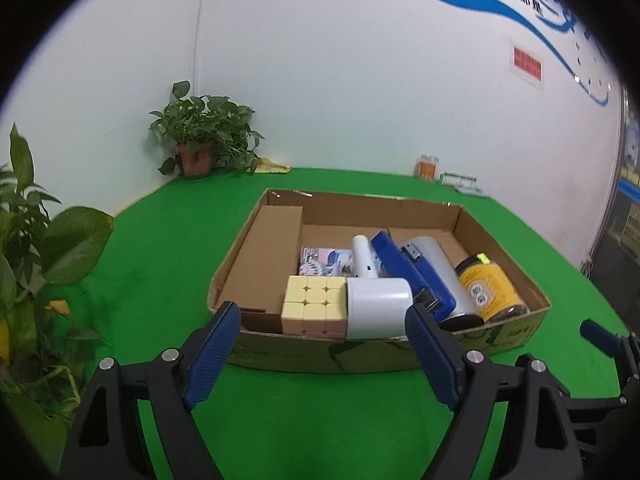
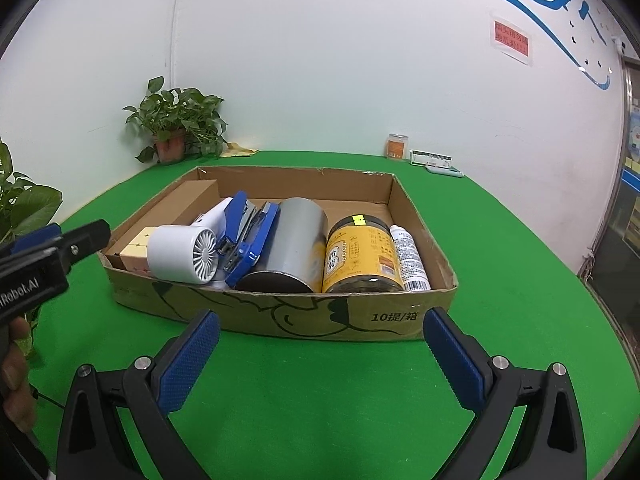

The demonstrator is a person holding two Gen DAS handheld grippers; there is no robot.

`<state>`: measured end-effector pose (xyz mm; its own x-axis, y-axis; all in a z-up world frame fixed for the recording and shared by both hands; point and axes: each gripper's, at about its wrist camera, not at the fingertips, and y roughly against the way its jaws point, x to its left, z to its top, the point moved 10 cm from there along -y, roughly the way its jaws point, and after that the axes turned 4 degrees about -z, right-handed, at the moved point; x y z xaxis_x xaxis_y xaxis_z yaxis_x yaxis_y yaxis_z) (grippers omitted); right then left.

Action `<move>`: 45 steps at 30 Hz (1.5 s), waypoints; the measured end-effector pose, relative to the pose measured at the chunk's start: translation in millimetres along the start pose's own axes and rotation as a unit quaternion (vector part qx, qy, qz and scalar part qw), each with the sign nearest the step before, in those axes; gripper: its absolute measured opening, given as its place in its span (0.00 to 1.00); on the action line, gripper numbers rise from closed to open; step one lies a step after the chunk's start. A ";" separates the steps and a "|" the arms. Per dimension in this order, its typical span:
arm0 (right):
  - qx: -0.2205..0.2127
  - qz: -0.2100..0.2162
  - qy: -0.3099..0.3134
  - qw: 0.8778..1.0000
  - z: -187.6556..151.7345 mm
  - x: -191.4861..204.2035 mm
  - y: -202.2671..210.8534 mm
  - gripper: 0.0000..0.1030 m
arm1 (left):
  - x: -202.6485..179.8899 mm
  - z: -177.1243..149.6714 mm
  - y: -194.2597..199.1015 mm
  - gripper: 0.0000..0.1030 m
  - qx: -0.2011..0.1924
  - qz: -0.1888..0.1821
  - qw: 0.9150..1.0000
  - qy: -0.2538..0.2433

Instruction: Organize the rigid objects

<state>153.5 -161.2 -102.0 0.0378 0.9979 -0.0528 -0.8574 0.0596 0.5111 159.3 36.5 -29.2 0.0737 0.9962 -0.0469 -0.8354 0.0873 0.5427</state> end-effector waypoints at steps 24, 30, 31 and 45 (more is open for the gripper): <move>0.003 -0.008 0.007 1.000 -0.8 9.2 -3.2 0.99 | -17.9 -32.3 -25.0 0.82 0.031 -0.010 0.999 0.004; 0.002 -0.013 0.018 1.000 -3.9 16.0 -4.0 0.99 | -17.6 -37.0 -22.9 0.82 0.036 -0.003 0.999 0.003; 0.005 -0.012 0.016 1.000 -4.8 15.8 -4.6 0.99 | -17.7 -36.8 -22.7 0.82 0.036 -0.004 0.999 0.004; 0.020 -0.019 0.011 1.000 -12.4 18.1 -13.5 0.99 | -18.4 -43.8 -24.2 0.82 0.046 -0.003 0.999 -0.001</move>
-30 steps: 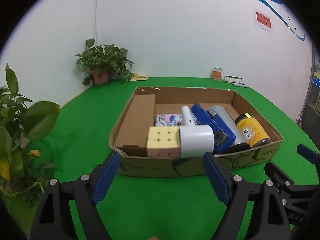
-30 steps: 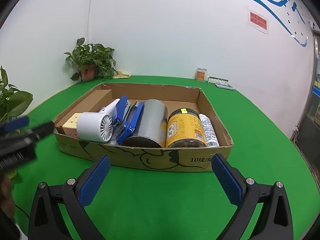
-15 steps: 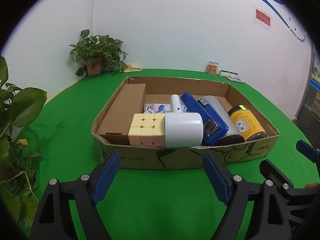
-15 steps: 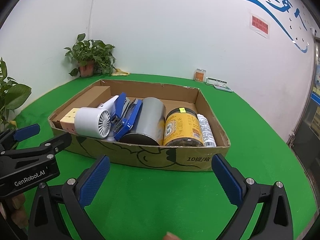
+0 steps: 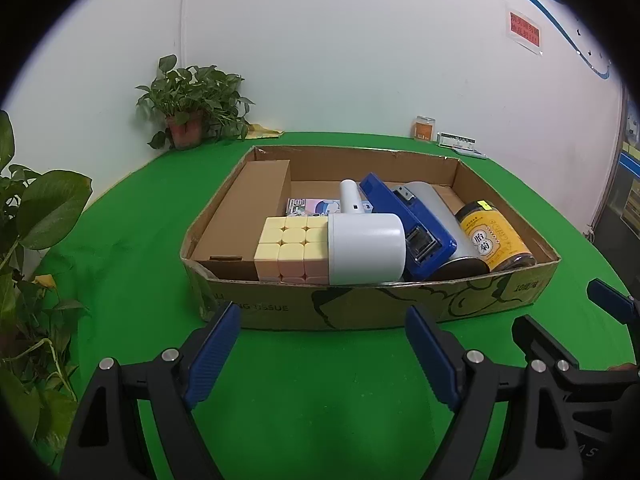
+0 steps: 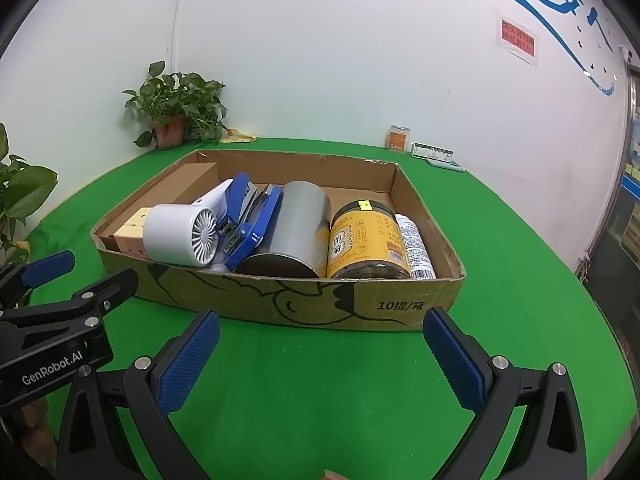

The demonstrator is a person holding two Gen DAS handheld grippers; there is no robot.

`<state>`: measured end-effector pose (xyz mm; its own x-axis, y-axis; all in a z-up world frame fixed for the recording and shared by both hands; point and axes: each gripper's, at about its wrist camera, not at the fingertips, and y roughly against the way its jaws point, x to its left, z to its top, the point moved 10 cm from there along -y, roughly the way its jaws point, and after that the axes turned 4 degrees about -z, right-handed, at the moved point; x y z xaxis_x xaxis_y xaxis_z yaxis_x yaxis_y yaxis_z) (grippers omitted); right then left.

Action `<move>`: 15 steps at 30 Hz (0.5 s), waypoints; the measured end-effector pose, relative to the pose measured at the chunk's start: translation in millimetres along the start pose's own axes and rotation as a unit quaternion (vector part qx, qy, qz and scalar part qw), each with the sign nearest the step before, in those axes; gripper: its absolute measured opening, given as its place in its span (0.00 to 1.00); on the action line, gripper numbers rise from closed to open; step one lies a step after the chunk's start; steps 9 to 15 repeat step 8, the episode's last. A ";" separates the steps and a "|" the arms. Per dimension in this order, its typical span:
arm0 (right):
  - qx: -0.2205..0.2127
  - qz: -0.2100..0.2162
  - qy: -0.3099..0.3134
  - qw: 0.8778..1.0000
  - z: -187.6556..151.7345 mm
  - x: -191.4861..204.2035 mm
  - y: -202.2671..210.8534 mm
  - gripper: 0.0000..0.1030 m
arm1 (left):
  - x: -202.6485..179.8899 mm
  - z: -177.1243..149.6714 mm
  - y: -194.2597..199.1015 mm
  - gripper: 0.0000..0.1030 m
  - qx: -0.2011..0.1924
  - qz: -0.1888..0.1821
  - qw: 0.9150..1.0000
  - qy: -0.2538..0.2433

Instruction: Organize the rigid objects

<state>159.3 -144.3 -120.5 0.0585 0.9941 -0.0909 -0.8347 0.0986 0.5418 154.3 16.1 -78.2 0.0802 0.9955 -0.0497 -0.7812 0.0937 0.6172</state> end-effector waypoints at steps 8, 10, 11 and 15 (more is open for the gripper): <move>-0.001 -0.013 0.000 1.000 -0.6 -2.6 -1.4 0.99 | 0.9 -3.7 -5.8 0.82 0.007 0.013 1.000 -0.014; -0.001 -0.013 0.000 1.000 -0.6 -2.6 -1.4 0.99 | 0.9 -3.7 -5.8 0.82 0.007 0.013 1.000 -0.014; -0.001 -0.013 0.000 1.000 -0.6 -2.6 -1.4 0.99 | 0.9 -3.7 -5.8 0.82 0.007 0.013 1.000 -0.014; -0.001 -0.013 0.000 1.000 -0.6 -2.6 -1.4 0.99 | 0.9 -3.7 -5.8 0.82 0.007 0.013 1.000 -0.014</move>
